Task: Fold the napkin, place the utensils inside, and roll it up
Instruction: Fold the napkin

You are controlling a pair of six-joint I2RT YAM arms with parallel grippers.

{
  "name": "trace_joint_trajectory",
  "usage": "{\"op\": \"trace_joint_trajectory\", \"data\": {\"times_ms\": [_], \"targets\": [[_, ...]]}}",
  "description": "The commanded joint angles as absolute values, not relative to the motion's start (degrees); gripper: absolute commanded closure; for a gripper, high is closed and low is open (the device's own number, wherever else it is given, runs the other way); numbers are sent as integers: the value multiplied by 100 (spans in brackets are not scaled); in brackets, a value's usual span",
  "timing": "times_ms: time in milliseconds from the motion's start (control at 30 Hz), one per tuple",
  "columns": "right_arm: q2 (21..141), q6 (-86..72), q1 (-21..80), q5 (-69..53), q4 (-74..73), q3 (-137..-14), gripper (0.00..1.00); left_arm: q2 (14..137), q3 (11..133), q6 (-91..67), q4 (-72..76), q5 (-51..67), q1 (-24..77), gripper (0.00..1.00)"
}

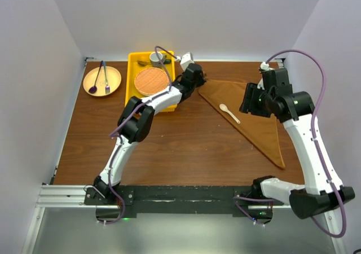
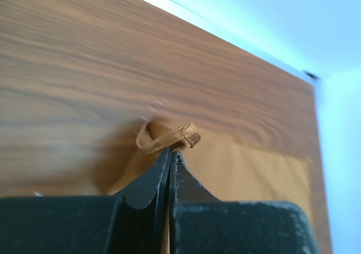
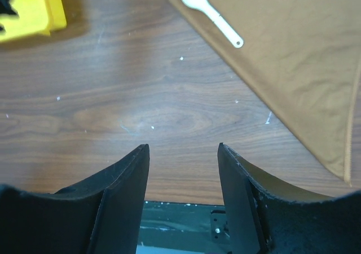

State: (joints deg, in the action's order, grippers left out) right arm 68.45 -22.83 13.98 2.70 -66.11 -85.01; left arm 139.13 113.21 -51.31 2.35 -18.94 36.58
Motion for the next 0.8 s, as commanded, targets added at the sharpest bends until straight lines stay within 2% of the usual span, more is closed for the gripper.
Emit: {"op": "trace_joint_trajectory", "data": {"times_ms": [0, 233, 567, 767], "targets": [[6390, -2549, 1415, 598, -6636, -8771, 44, 13123, 10978, -4493, 844, -1503, 4051, 99], [6091, -2610, 1415, 607, -6688, -8815, 44, 12823, 10477, -4359, 993, -1161, 4570, 99], [5792, -2628, 1406, 554, -6847, -8798, 43, 12972, 10424, -4263, 1046, -467, 5027, 99], [5739, -2628, 1406, 519, -6855, -8763, 43, 12999, 10336, -4324, 984, -431, 5168, 99]]}}
